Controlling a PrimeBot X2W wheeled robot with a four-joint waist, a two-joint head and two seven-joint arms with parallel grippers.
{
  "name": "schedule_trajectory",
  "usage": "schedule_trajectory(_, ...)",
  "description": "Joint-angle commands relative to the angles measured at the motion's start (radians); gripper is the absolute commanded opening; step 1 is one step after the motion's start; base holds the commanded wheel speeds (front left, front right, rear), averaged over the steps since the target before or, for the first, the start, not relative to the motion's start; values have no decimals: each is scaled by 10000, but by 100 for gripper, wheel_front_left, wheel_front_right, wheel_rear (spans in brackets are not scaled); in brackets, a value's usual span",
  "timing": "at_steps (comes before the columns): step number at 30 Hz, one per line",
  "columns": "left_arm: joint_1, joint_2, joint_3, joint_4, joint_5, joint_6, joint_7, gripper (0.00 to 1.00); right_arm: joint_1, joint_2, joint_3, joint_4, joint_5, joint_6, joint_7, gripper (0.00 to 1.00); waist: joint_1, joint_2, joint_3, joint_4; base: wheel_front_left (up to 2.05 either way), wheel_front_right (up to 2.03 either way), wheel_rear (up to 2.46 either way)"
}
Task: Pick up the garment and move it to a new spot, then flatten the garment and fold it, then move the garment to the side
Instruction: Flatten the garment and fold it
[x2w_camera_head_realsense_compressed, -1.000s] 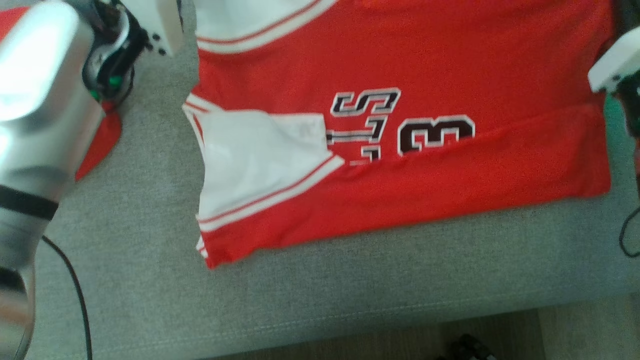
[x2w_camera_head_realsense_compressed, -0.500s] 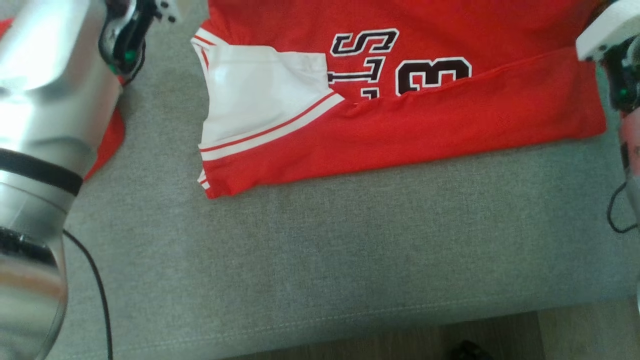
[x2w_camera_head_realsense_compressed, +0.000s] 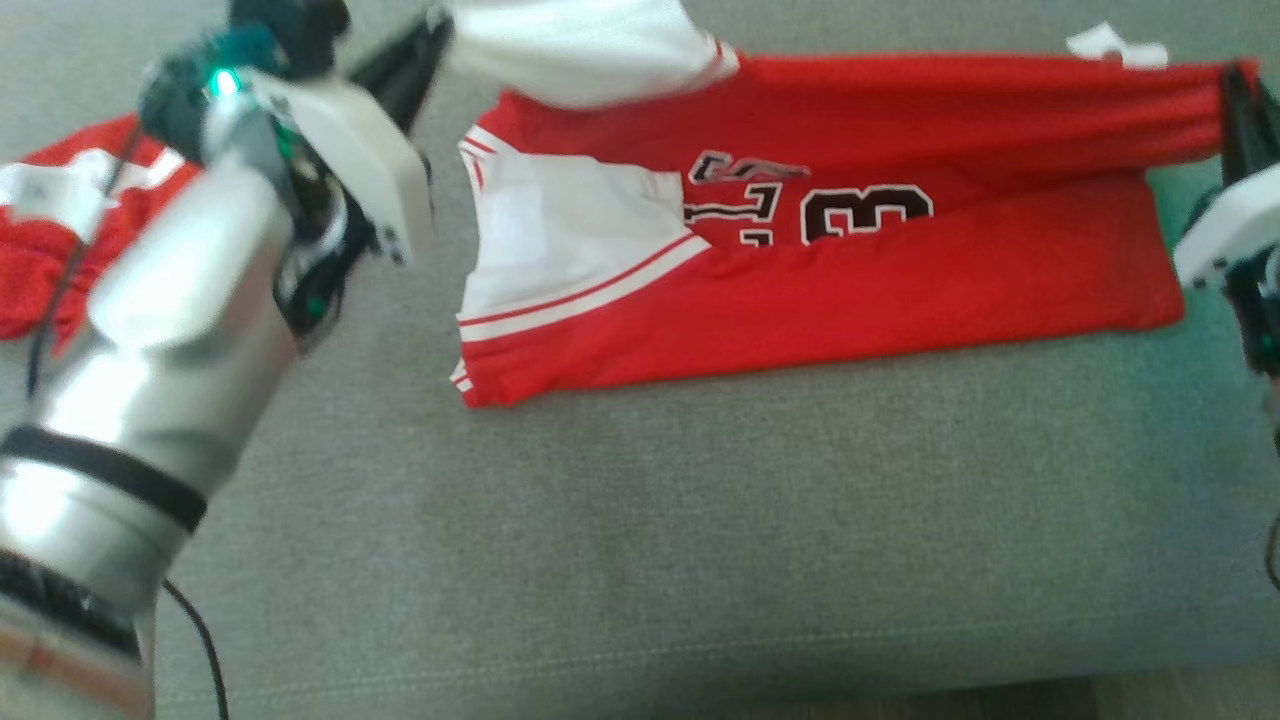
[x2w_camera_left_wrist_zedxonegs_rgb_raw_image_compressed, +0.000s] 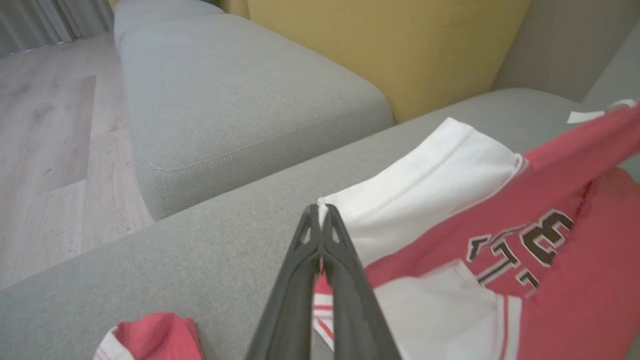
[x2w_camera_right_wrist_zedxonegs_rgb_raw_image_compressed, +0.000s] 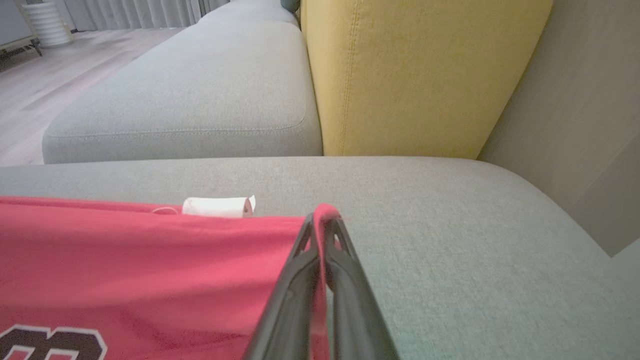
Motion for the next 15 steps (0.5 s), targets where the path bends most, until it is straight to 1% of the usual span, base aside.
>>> schedule_trajectory(1,-189,476,193,-342,-50,-17,66,0,231,-277,199,-252,138,33,42,0,1,-1,-276,158,0,0,0)
schedule_trajectory(5,648,755,-145,-1186,-168,-43,478,0,796,-626,745,-480,625,33,495,0,1,-1,-588,293,0,0,0)
schedule_trajectory(10,1871,1247,-442,-2271,-359,175,909,0,1613,-1173,1665,-1178,1449,33,1237,0,1,-1,-889,320,0,0,0)
schedule_trajectory(15,2687,1737,-591,-3298,-557,508,1365,0,2209,-1732,2423,-1969,2299,33,1993,0,1,-1,-995,314,0,0,0)
